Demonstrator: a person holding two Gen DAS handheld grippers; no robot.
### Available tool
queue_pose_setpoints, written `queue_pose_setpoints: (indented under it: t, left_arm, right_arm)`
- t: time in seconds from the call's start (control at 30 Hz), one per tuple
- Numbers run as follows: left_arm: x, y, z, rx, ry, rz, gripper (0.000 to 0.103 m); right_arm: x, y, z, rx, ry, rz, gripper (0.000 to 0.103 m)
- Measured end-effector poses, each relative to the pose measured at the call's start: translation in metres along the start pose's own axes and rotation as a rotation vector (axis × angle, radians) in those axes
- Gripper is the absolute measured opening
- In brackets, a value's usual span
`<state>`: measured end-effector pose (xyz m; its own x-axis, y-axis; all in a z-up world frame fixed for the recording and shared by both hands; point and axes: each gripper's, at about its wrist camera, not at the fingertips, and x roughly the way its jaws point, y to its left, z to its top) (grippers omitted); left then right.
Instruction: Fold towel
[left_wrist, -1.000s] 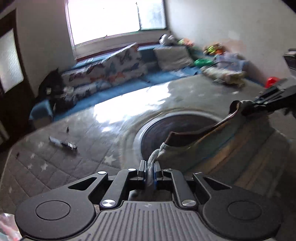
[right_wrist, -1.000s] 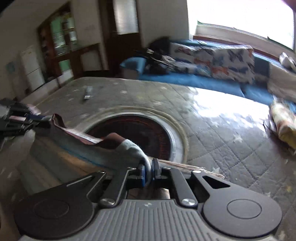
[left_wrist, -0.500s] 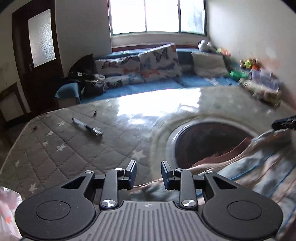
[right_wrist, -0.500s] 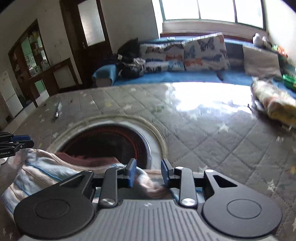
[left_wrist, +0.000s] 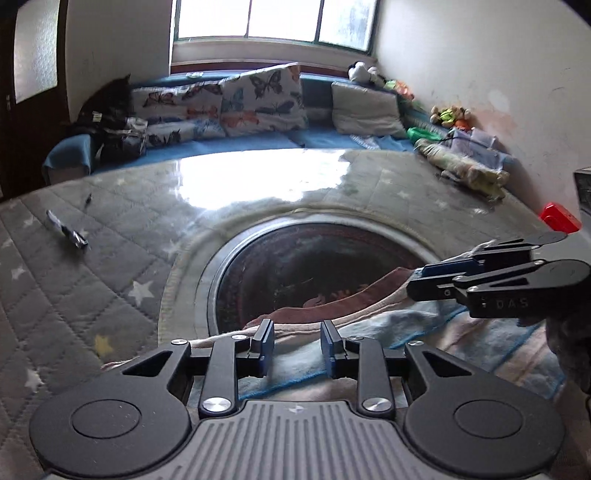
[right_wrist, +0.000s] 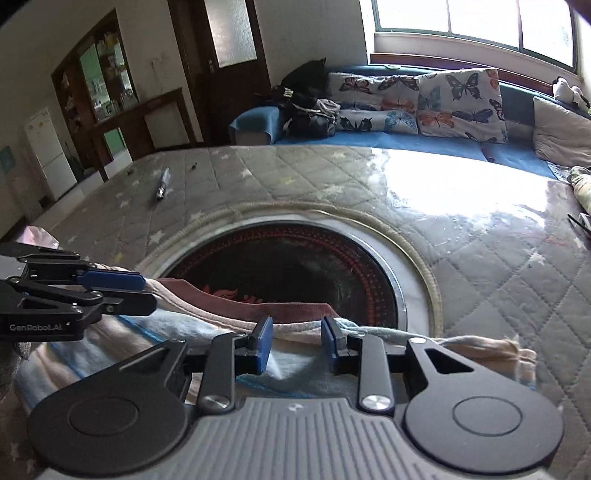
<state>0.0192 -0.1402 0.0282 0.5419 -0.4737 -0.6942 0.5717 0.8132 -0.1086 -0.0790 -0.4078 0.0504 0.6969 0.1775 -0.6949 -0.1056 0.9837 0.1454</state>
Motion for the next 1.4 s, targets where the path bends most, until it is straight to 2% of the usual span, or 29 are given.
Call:
queue_pose_setpoints:
  t: [0.13, 0.3, 0.53, 0.7, 1.1, 1.33, 1.4]
  left_arm:
    - [0.011, 0.007, -0.006, -0.005, 0.011, 0.006, 0.028]
    - [0.007, 0.006, -0.008, -0.006, 0.003, 0.009, 0.028]
    - [0.004, 0.002, -0.008, -0.019, -0.002, 0.012, 0.028]
    - [0.005, 0.003, -0.011, -0.027, -0.001, 0.014, 0.028]
    - [0.005, 0.002, -0.013, -0.034, -0.010, 0.032, 0.028]
    - [0.004, 0.000, -0.015, -0.036, -0.017, 0.045, 0.028]
    - [0.003, 0.000, -0.015, -0.036, -0.021, 0.049, 0.031]
  right_arm:
    - [0.013, 0.000, -0.003, -0.005, 0.014, -0.026, 0.027]
    - [0.013, 0.007, -0.003, -0.029, -0.015, -0.038, 0.028]
    - [0.004, 0.035, -0.009, -0.120, -0.012, 0.037, 0.028]
    - [0.005, 0.052, -0.020, -0.156, 0.004, 0.047, 0.028]
    - [-0.026, 0.092, -0.062, -0.294, -0.008, 0.065, 0.029]
    - [-0.051, 0.103, -0.084, -0.292, -0.006, 0.111, 0.029]
    - [-0.058, 0.105, -0.090, -0.287, -0.001, 0.129, 0.029]
